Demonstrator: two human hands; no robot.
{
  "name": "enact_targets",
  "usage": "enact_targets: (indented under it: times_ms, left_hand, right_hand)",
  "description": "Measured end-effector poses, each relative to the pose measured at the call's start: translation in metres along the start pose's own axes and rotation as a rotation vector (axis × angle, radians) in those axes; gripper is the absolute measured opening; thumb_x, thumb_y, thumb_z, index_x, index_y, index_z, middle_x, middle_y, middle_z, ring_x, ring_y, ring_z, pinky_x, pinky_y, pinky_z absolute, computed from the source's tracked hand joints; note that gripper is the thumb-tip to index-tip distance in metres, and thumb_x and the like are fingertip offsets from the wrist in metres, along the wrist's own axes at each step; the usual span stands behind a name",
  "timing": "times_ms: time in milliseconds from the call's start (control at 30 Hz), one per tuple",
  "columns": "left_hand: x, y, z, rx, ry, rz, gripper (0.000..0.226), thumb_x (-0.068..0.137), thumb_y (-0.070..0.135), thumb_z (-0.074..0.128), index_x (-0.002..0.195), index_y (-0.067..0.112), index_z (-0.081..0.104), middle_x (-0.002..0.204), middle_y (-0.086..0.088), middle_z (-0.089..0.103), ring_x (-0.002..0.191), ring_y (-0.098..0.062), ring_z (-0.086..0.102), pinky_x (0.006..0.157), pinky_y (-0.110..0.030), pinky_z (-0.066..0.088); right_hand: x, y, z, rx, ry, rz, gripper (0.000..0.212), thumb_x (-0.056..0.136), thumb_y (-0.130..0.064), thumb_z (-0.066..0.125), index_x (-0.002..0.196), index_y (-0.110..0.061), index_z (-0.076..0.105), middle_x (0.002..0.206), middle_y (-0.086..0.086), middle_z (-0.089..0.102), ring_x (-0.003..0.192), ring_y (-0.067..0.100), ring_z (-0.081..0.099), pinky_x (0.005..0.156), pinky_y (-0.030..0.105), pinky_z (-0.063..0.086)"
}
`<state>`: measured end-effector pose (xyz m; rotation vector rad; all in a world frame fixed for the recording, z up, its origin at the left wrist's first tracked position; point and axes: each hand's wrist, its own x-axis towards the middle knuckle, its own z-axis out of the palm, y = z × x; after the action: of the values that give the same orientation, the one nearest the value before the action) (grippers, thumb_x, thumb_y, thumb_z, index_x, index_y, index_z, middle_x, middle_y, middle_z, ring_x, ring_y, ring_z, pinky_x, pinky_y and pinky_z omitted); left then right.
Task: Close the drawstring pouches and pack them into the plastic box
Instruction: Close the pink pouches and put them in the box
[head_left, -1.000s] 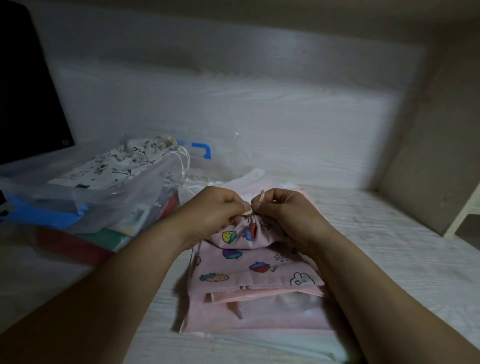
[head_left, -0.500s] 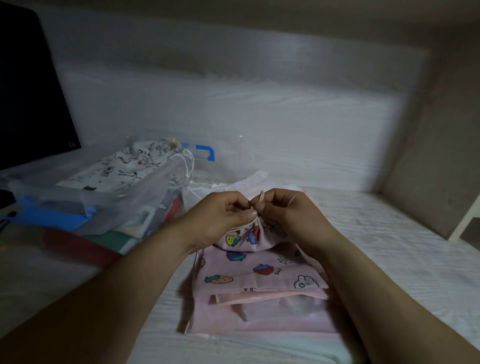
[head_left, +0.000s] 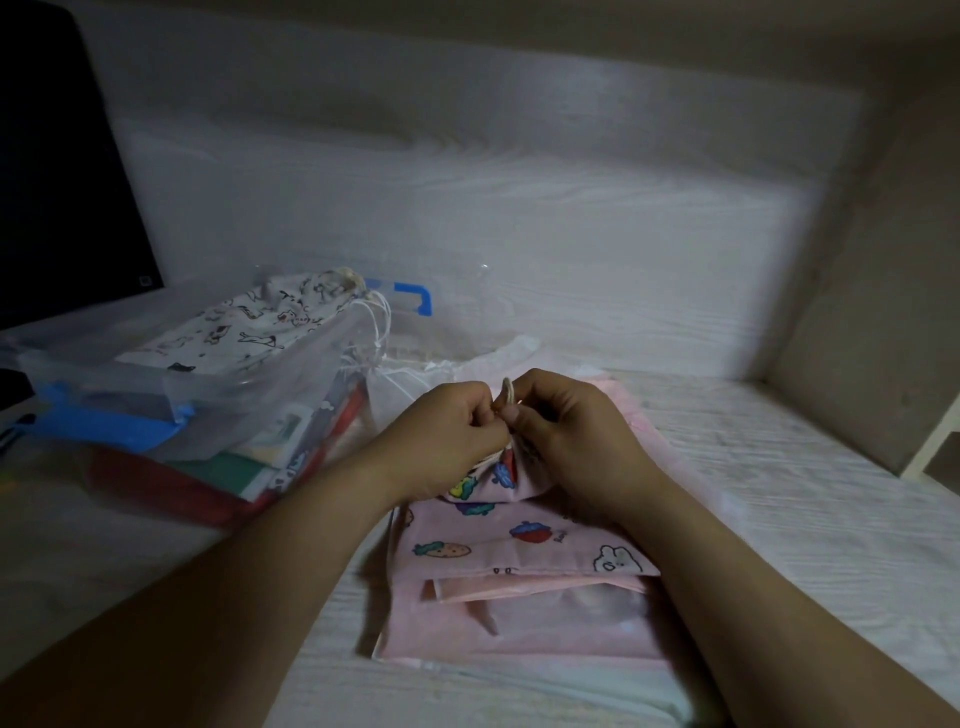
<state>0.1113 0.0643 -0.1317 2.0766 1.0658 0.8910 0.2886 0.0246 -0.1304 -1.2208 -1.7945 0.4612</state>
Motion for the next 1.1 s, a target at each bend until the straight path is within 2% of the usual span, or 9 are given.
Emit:
enact_targets:
  times_ms: [233, 367, 433, 567, 667, 800, 867, 1000, 1100]
  left_hand:
    - [-0.003, 0.002, 0.008, 0.068, 0.095, 0.094, 0.014, 0.095, 0.013, 0.057, 0.084, 0.021, 0.054, 0.066, 0.003, 0.059, 0.055, -0.01, 0.051, 0.054, -0.028, 0.04]
    - [0.0, 0.002, 0.005, 0.021, 0.109, 0.091, 0.02, 0.098, 0.008, 0.053, 0.082, 0.016, 0.062, 0.07, 0.002, 0.063, 0.061, -0.008, 0.055, 0.061, -0.032, 0.044]
    - [0.001, -0.001, -0.001, -0.076, 0.045, 0.06, 0.017, 0.102, 0.013, 0.056, 0.09, 0.013, 0.068, 0.077, -0.008, 0.068, 0.068, -0.011, 0.061, 0.068, -0.035, 0.049]
    - [-0.002, -0.002, -0.008, -0.25, -0.052, 0.056, 0.013, 0.102, 0.021, 0.064, 0.1, 0.011, 0.072, 0.095, -0.009, 0.079, 0.095, -0.027, 0.076, 0.091, -0.043, 0.059]
    - [-0.003, 0.0, -0.009, -0.298, -0.077, 0.076, 0.021, 0.101, 0.023, 0.066, 0.097, 0.003, 0.066, 0.089, -0.021, 0.075, 0.078, -0.027, 0.07, 0.076, -0.04, 0.055]
    - [-0.005, 0.002, -0.01, -0.271, -0.093, 0.11, 0.034, 0.102, 0.028, 0.063, 0.088, -0.001, 0.054, 0.063, -0.003, 0.05, 0.061, -0.015, 0.043, 0.058, -0.028, 0.036]
    - [-0.005, 0.002, -0.011, -0.238, -0.084, 0.127, 0.034, 0.104, 0.027, 0.061, 0.086, -0.001, 0.053, 0.062, 0.005, 0.044, 0.059, -0.01, 0.037, 0.055, -0.023, 0.034]
    - [-0.003, -0.003, -0.015, -0.159, -0.072, 0.127, 0.037, 0.105, 0.034, 0.057, 0.086, 0.003, 0.053, 0.074, -0.008, 0.048, 0.07, -0.016, 0.042, 0.064, -0.032, 0.036]
    - [0.0, -0.01, -0.017, -0.094, -0.038, 0.085, 0.036, 0.106, 0.034, 0.055, 0.087, 0.003, 0.054, 0.069, -0.007, 0.049, 0.065, -0.015, 0.043, 0.063, -0.032, 0.037]
  right_hand:
    - [-0.003, -0.004, 0.001, 0.091, -0.026, 0.003, 0.013, 0.102, -0.017, 0.062, 0.093, -0.02, 0.07, 0.089, -0.003, 0.072, 0.075, 0.011, 0.064, 0.071, 0.027, 0.048]
    - [0.001, -0.001, 0.001, 0.102, 0.049, 0.003, 0.007, 0.099, -0.023, 0.067, 0.097, -0.025, 0.073, 0.098, 0.002, 0.07, 0.087, 0.023, 0.068, 0.08, 0.043, 0.055]
    - [0.0, 0.0, -0.001, 0.2, 0.053, 0.055, 0.008, 0.1, -0.021, 0.066, 0.096, -0.021, 0.073, 0.097, 0.005, 0.073, 0.091, 0.026, 0.07, 0.087, 0.048, 0.056]
    - [-0.001, -0.002, -0.007, 0.431, 0.009, 0.166, 0.01, 0.102, -0.015, 0.063, 0.099, -0.007, 0.07, 0.091, 0.01, 0.072, 0.081, 0.018, 0.066, 0.075, 0.031, 0.054]
    - [-0.001, -0.003, -0.008, 0.627, -0.04, 0.264, 0.01, 0.101, -0.013, 0.063, 0.104, -0.004, 0.067, 0.089, 0.015, 0.069, 0.076, 0.02, 0.066, 0.067, 0.025, 0.053]
    - [0.001, 0.001, -0.008, 0.768, -0.079, 0.324, 0.014, 0.094, -0.016, 0.067, 0.105, -0.008, 0.067, 0.105, 0.026, 0.063, 0.101, 0.04, 0.057, 0.093, 0.055, 0.041]
    - [0.001, 0.002, -0.008, 0.762, -0.079, 0.333, 0.011, 0.098, -0.012, 0.063, 0.107, -0.007, 0.065, 0.105, 0.026, 0.063, 0.102, 0.039, 0.059, 0.094, 0.054, 0.043]
    - [0.002, 0.002, -0.008, 0.63, -0.026, 0.325, 0.012, 0.102, -0.013, 0.06, 0.106, -0.003, 0.065, 0.096, 0.02, 0.063, 0.092, 0.03, 0.057, 0.081, 0.039, 0.046]
    - [0.002, 0.007, -0.01, 0.477, 0.014, 0.322, 0.018, 0.1, -0.022, 0.063, 0.094, -0.005, 0.064, 0.088, 0.015, 0.059, 0.085, 0.026, 0.051, 0.073, 0.04, 0.038]
